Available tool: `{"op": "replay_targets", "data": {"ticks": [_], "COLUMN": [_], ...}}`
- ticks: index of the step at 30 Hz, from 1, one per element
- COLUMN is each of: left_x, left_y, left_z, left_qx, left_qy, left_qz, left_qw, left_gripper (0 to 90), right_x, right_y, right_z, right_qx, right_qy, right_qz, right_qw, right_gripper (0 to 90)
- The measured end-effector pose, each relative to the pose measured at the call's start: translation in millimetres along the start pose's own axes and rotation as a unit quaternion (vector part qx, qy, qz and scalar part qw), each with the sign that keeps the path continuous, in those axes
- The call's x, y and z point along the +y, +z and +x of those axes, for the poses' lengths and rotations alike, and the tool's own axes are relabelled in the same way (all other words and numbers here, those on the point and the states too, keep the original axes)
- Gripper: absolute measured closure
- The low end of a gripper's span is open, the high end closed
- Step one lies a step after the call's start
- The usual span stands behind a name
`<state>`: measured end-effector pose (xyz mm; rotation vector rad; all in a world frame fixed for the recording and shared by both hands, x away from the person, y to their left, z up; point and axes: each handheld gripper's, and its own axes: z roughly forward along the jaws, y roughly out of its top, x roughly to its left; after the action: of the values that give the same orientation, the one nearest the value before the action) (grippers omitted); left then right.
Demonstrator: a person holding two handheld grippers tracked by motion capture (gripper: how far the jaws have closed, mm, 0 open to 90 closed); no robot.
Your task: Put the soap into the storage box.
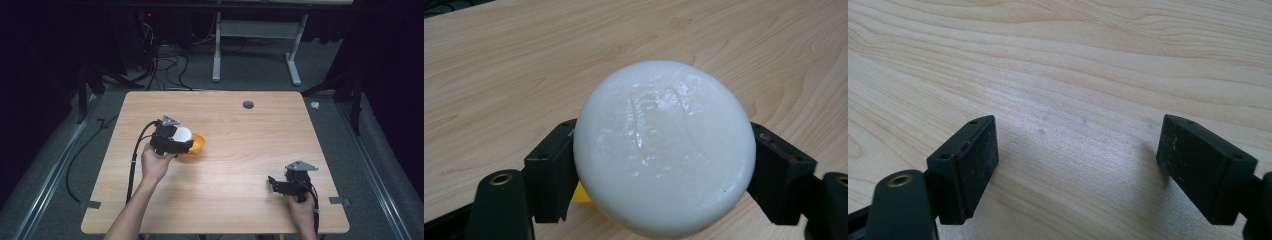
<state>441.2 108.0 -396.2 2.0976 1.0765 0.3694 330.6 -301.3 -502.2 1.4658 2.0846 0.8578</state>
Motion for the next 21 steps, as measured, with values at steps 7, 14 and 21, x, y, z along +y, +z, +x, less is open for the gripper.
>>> {"op": "replay_targets", "data": {"ticks": [7, 14, 21], "left_x": [-0.4, -0.6, -0.8], "left_y": [7.9, 18.7, 28.3], "left_z": [2.8, 6.5, 9.6], "left_qx": [0.007, 0.011, 0.02], "left_qy": [-0.003, -0.012, -0.017], "left_qz": [0.009, 0.019, 0.022], "left_qw": [0.9999, 0.9997, 0.9994], "left_gripper": [24.6, 24.6, 24.6], "right_x": [0.0, 0.0, -0.1], "right_y": [0.0, 0.0, 0.0], "right_z": [0.0, -0.1, 0.0], "right_qx": [0.0, 0.0, 0.0], "right_qy": [0.0, 0.0, 0.0], "right_qz": [0.0, 0.0, 0.0], "right_qw": [1.0, 1.0, 1.0], "right_gripper": [17.8, 17.7, 17.7]}}
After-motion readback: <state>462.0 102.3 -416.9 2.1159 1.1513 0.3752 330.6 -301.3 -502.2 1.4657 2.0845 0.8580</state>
